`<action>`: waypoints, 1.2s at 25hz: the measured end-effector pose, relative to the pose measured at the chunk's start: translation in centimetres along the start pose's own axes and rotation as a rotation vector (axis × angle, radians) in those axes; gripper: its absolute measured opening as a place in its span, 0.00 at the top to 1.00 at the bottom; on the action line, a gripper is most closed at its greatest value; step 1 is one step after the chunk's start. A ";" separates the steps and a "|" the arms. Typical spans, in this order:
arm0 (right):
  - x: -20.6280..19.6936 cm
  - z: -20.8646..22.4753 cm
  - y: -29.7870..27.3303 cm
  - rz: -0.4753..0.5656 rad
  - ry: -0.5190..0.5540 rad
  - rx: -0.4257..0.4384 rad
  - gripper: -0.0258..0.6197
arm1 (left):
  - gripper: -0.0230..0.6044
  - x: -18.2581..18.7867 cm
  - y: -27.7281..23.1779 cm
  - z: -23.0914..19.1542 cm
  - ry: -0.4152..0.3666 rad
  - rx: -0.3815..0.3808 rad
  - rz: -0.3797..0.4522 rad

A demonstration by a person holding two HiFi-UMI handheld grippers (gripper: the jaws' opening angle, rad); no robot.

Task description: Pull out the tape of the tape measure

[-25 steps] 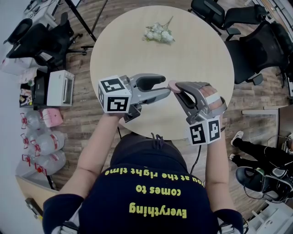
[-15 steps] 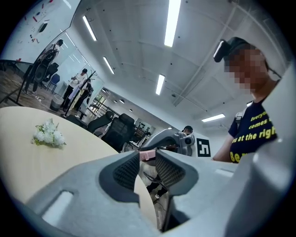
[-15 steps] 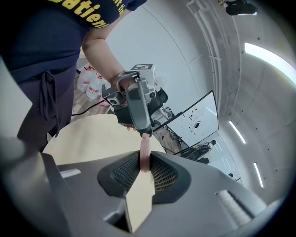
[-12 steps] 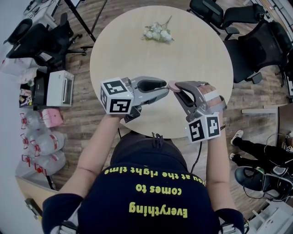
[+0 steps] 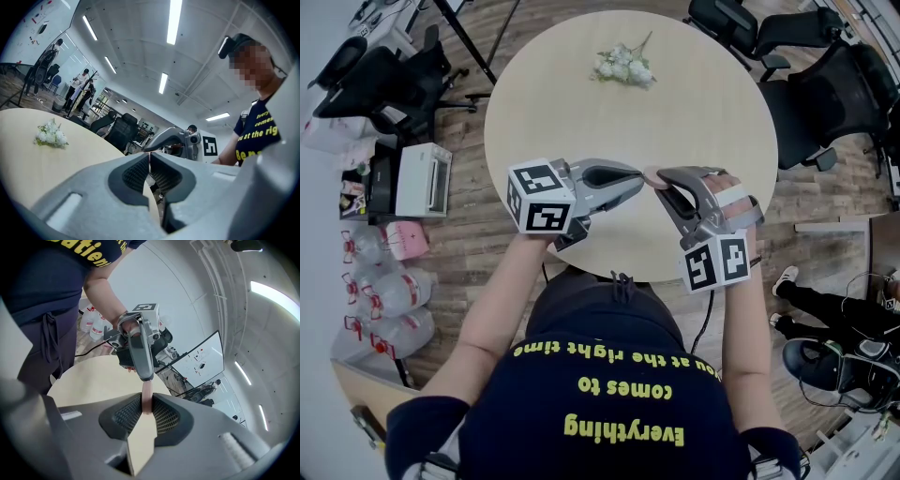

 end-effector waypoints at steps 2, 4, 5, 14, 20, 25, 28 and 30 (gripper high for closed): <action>0.0 0.0 0.0 -0.003 0.000 0.001 0.83 | 0.95 0.0 0.1 0.0 0.004 0.000 0.000; 0.1 -0.1 0.0 -0.004 -0.002 0.000 0.83 | 0.95 0.0 0.1 0.0 0.009 0.000 0.001; 0.0 -0.1 0.0 -0.004 -0.003 -0.002 0.83 | 0.95 -0.1 0.1 0.0 0.010 0.001 0.002; 0.0 -0.1 0.0 -0.016 -0.011 -0.007 0.83 | 0.95 -0.1 0.0 -0.1 -0.003 0.015 0.001; -0.2 -0.3 0.0 -0.023 -0.016 -0.005 0.83 | 0.95 -0.3 0.0 -0.1 -0.007 0.018 -0.010; -0.6 -0.4 0.0 -0.034 -0.022 -0.005 0.83 | 0.95 -0.4 0.1 -0.3 -0.009 0.026 -0.014; -1.1 -0.3 0.2 -0.047 -0.027 -0.009 0.83 | 0.95 -0.2 0.4 -0.7 -0.006 0.041 -0.007; -1.5 -0.1 0.3 -0.057 -0.031 -0.011 0.83 | 0.95 0.0 0.8 -1.2 -0.003 0.056 0.000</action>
Point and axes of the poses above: the fingertips, and each gripper's own axes: y backward along the fingers, z to its right, x out of its top, the point moved 2 cm from there along y, backward along the fingers, and after that the axes turned 8 degrees about z, right-handed, at the moved point
